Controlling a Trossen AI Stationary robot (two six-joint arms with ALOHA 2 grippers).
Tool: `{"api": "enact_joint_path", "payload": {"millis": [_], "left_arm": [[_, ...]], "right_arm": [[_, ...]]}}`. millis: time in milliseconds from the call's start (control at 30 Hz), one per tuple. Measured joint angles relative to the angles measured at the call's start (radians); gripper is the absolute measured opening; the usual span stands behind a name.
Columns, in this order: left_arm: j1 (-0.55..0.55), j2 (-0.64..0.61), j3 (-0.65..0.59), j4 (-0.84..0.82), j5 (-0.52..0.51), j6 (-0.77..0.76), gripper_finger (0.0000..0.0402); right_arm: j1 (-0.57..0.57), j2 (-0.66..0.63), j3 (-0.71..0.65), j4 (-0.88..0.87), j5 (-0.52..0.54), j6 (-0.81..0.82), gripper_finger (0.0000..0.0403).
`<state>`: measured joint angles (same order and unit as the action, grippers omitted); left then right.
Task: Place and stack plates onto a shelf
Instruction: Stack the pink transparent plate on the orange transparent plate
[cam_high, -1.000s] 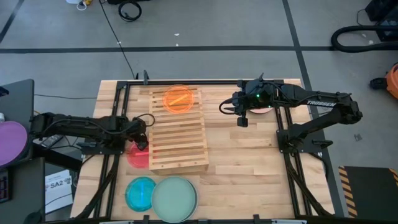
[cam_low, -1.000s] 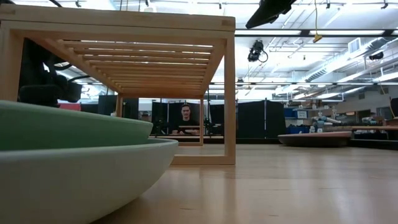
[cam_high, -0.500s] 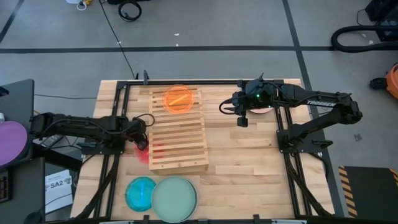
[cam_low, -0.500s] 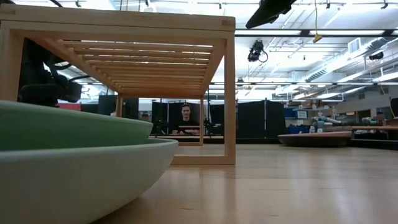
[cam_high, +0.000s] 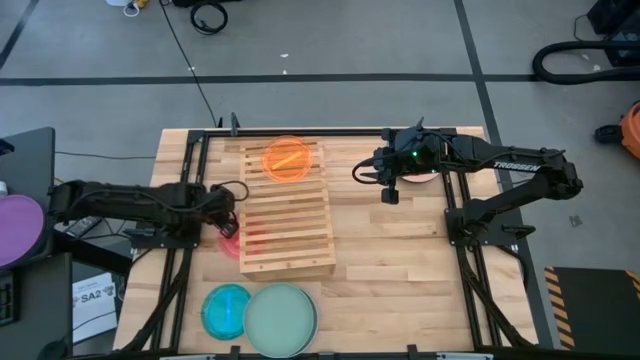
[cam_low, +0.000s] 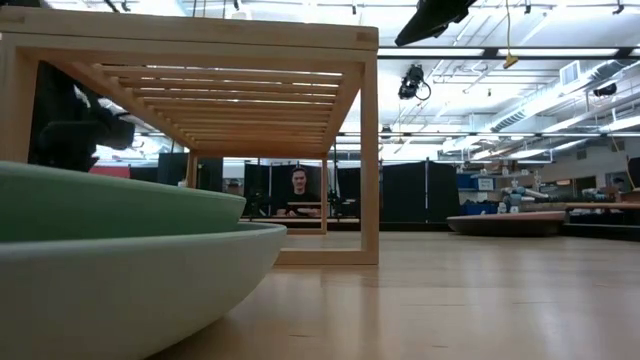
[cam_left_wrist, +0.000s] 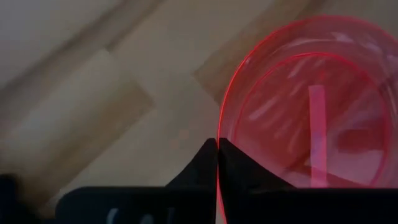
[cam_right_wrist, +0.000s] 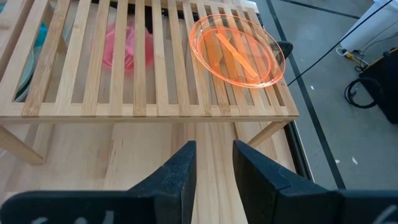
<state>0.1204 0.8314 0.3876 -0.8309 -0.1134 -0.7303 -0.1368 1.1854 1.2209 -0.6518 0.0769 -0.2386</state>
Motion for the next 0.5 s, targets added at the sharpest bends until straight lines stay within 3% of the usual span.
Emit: {"api": "enact_joint_path", "payload": {"millis": [500], "left_arm": [[0.0,0.0,0.253,-0.392,-0.188,-0.127,0.0004]], "right_arm": [[0.0,0.0,0.0,0.0,0.0,0.0,0.011]]}}
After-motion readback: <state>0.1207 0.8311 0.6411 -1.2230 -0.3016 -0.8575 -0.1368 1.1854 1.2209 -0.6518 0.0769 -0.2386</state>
